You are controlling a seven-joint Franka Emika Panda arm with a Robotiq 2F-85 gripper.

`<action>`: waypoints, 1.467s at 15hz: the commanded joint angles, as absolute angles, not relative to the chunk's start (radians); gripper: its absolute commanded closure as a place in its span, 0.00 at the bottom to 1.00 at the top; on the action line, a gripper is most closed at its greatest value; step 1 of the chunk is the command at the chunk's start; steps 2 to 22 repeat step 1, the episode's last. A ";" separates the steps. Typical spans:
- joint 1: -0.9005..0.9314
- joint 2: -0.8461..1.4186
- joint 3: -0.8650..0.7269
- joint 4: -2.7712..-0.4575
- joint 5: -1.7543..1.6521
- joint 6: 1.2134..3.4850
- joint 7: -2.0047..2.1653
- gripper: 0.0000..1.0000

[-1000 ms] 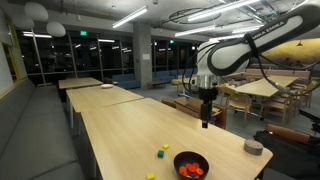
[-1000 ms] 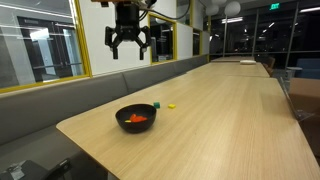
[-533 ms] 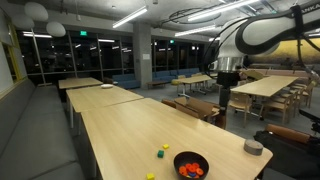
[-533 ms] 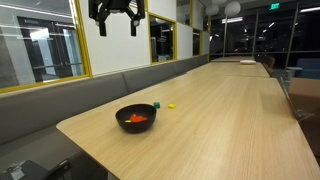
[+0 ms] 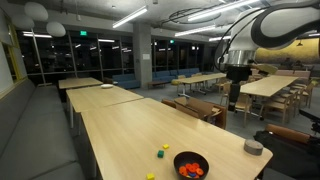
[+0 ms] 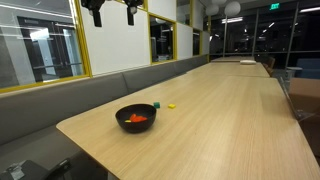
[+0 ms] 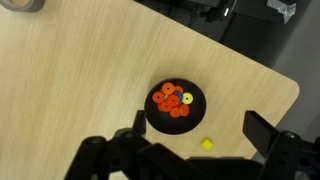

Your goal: Put the orange rings in the black bowl

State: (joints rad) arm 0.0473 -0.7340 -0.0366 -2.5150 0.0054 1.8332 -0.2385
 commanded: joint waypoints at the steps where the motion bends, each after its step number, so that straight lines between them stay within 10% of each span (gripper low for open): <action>1: 0.054 -0.736 -0.042 -2.515 0.001 1.830 -0.234 0.00; 22: 0.054 -0.736 -0.042 -2.515 0.001 1.830 -0.234 0.00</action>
